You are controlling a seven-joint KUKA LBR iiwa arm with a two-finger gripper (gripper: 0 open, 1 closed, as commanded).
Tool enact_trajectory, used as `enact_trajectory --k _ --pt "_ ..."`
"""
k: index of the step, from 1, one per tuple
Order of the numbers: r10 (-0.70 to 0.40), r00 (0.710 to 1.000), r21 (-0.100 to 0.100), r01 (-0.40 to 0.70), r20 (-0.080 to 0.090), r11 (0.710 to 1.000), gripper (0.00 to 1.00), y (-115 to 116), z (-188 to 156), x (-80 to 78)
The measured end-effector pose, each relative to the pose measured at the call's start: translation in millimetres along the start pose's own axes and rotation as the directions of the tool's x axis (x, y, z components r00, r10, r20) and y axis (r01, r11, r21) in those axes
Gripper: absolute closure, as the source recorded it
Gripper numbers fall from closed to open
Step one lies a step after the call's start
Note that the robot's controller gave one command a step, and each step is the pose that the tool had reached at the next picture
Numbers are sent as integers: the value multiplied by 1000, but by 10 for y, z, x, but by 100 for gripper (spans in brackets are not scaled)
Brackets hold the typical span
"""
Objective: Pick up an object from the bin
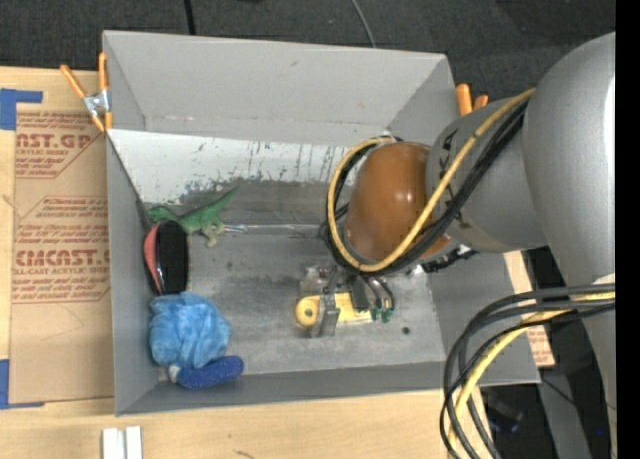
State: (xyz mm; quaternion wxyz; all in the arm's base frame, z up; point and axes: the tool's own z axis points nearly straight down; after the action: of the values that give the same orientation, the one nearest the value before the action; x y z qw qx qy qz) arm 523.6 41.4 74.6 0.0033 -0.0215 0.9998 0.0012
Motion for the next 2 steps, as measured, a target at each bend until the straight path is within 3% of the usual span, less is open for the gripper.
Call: enact_trajectory --k 1,2 --pt "-27 1000 0 27 2 1000 100 -411 -666 -283" --pt "-27 1000 -1 27 2 1000 100 -410 -666 -283"
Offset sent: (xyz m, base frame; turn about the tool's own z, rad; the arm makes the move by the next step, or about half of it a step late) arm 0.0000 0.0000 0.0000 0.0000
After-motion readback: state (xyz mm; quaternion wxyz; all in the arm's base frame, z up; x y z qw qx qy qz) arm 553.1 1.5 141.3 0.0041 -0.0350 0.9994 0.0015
